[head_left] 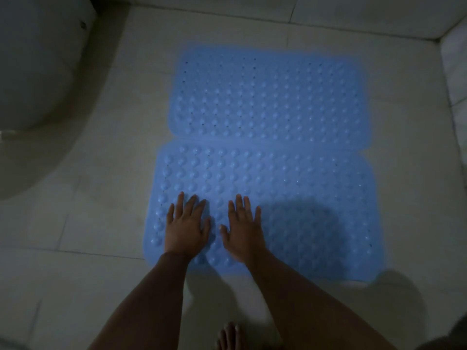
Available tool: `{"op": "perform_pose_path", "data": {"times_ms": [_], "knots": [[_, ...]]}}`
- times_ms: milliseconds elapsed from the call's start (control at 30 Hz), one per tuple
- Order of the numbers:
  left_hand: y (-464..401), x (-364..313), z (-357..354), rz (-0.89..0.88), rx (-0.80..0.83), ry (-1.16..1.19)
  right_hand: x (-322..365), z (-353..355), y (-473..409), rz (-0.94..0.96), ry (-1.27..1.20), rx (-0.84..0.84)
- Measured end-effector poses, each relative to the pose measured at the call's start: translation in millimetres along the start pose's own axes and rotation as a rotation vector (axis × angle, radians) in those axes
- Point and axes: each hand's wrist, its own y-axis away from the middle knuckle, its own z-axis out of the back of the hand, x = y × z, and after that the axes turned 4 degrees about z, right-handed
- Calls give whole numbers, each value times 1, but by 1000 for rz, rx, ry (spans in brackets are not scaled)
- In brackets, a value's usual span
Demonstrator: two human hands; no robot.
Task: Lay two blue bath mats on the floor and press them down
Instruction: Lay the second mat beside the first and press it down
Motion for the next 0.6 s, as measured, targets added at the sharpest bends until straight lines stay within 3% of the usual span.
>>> {"op": "perform_pose_path", "data": {"times_ms": [200, 400, 500, 600], "knots": [[-1, -10, -27, -22, -55, 35, -12, -20, 7, 73, 45, -110], [-9, 2, -25, -28, -45, 8, -10, -24, 7, 82, 26, -89], [-13, 3, -7, -16, -37, -5, -11, -8, 3, 84, -157, -95], [-14, -17, 3, -19, 4, 12, -34, 28, 0, 114, -377, -250]]}}
